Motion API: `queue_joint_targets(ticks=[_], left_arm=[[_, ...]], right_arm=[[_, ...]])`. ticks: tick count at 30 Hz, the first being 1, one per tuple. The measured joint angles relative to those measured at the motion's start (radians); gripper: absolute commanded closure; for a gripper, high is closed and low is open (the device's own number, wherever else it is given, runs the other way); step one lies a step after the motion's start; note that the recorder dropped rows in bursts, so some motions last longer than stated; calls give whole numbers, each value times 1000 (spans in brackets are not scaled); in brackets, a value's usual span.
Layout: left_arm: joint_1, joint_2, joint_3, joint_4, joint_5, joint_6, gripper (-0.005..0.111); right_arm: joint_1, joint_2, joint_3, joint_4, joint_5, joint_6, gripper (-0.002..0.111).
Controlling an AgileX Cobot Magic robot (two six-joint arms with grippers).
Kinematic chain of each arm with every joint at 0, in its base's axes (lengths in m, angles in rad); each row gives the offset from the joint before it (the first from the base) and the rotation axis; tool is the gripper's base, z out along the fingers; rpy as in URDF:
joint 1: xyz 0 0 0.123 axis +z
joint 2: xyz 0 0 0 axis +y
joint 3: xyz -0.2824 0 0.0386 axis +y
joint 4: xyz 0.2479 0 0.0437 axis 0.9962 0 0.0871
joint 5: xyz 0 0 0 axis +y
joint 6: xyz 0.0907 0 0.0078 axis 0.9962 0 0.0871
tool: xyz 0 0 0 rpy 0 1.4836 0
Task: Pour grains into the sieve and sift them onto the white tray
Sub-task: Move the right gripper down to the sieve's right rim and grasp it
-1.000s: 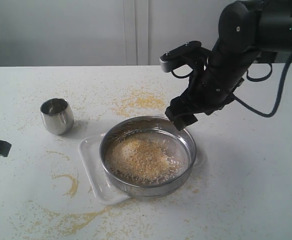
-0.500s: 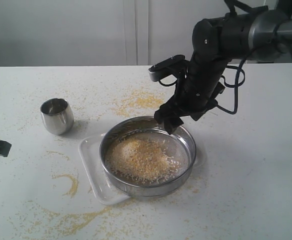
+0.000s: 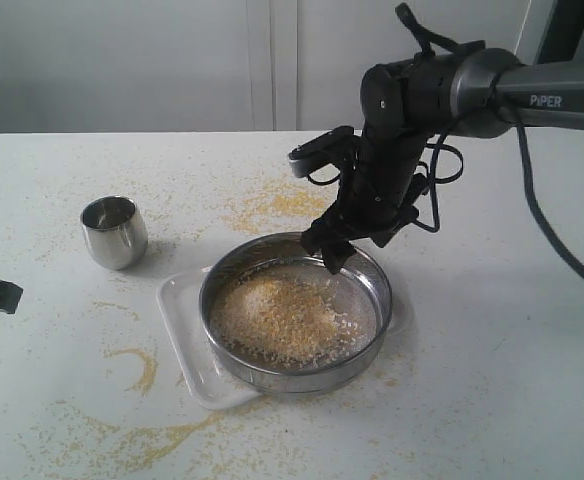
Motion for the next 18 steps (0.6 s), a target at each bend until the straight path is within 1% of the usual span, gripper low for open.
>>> queue_joint_targets(ticks=[8,15,18], left_arm=[[0,0,0,0,0,0,107],[0,0,0,0,0,0,107],[0,0,0,0,0,0,107]], right_arm=[[0,34,-2,-24,-6,0,41],[0,65,-4,-24,-10,0,50],[0,69,-5,-24,-12,0,57]])
